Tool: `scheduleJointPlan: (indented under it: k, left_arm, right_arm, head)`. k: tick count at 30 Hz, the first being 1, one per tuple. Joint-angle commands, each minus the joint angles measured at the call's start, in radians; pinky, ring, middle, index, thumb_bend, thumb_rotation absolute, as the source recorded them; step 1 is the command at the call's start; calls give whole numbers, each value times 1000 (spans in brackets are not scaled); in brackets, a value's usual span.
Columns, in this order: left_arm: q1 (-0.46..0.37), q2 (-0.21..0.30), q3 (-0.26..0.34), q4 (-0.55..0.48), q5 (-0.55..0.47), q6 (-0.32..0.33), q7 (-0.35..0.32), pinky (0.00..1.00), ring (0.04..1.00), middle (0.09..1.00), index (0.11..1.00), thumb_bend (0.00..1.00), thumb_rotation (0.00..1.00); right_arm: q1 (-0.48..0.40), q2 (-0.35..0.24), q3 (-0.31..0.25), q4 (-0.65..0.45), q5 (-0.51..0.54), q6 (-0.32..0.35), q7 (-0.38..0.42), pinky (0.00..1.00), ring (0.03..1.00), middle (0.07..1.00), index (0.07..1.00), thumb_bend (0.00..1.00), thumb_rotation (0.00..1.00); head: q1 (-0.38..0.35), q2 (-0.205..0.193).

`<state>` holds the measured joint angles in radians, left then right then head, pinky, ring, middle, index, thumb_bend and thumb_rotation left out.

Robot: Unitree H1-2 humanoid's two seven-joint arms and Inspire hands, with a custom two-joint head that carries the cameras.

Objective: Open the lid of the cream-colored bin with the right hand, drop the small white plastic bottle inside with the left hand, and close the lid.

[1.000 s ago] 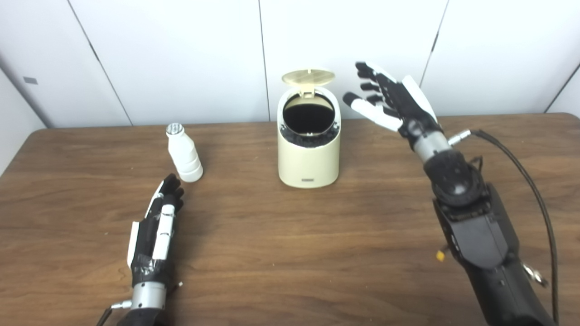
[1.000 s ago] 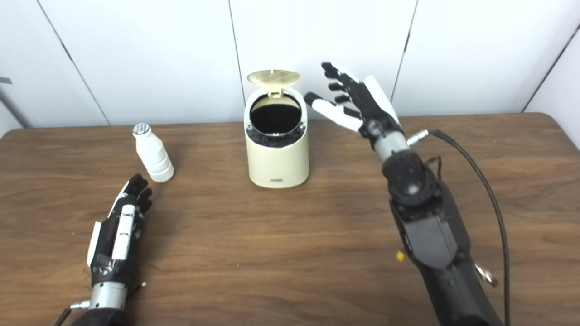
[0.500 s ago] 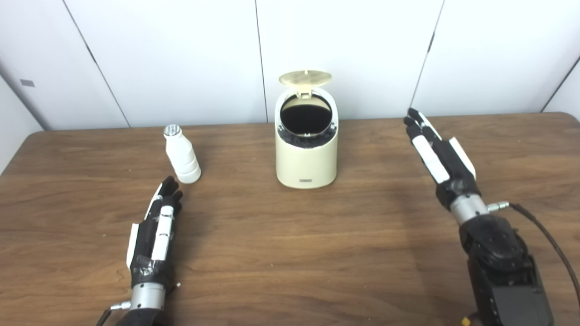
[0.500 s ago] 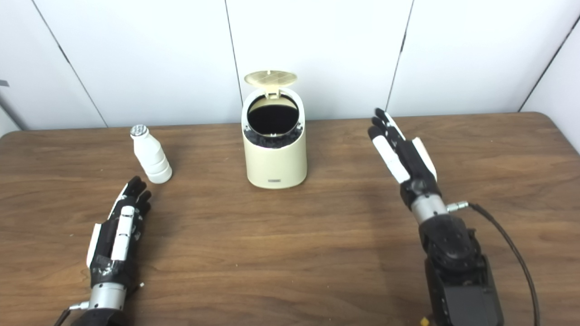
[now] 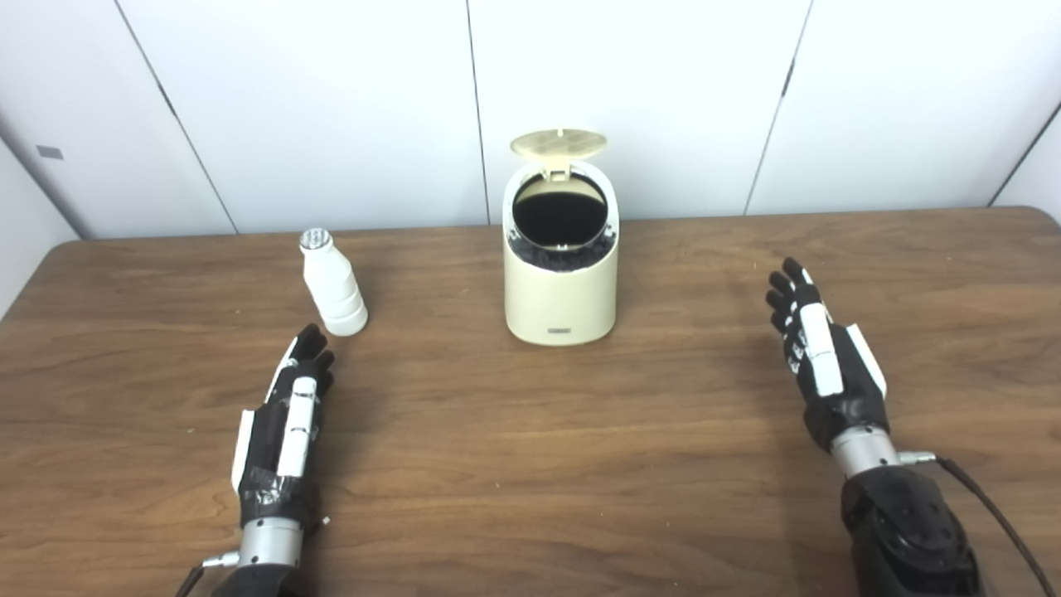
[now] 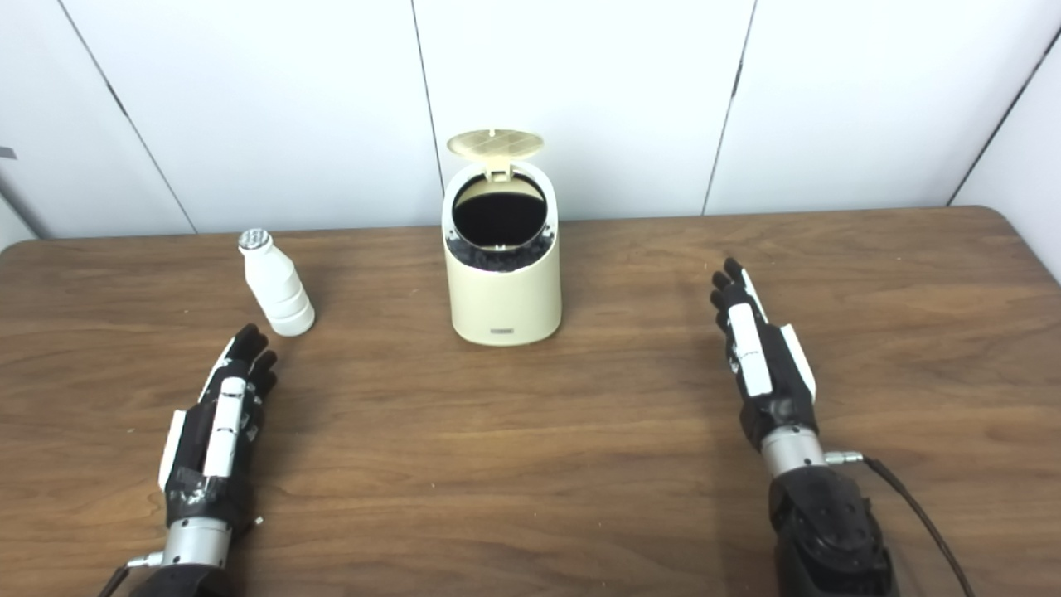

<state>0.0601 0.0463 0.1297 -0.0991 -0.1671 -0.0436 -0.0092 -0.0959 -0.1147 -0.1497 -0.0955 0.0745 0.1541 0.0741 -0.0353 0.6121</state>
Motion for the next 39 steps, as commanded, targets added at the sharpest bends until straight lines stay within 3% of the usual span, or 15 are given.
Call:
scheduleJointPlan:
  k: [1, 14, 18, 24, 30, 35, 39]
  left_arm:
    - [19, 1, 1, 0, -9, -2, -7, 976, 952, 957, 955, 339, 756]
    - [25, 6, -9, 27, 20, -52, -14, 937, 935, 940, 940, 381, 695]
    - [29, 1, -9, 34, 22, -62, -11, 940, 931, 936, 944, 337, 725]
    - [28, -1, -18, 40, 42, -74, -9, 938, 930, 937, 938, 405, 644]
    - [31, -5, -25, 51, 64, -86, -1, 927, 920, 927, 937, 416, 636]
    - [38, -3, -31, 17, 129, -41, 26, 906, 916, 914, 932, 465, 526]
    - [39, 1, -33, -21, 254, -26, 80, 868, 889, 885, 906, 544, 467]
  right_arm:
    - [-16, 7, -10, -30, 23, -54, -11, 1000, 981, 974, 978, 569, 984]
    - [3, 13, -11, 18, 46, -134, -21, 1000, 974, 962, 958, 549, 953]
    - [10, 1, -3, 34, 33, -160, -17, 1000, 970, 961, 964, 545, 975]
    - [10, -5, -9, 42, 48, -163, -15, 1000, 969, 962, 967, 544, 973]
    - [7, -16, -12, 66, 79, -184, 0, 1000, 977, 969, 972, 529, 967]
    - [12, -20, -7, 58, 71, -179, -2, 1000, 974, 967, 974, 557, 961]
    - [17, -16, -4, 35, 68, -161, -8, 1000, 966, 962, 969, 540, 964]
  head:
    - [2, -3]
    - [107, -31]
    - [120, -33]
    - [165, -48]
    - [187, -60]
    - [186, -59]
    - [180, -55]
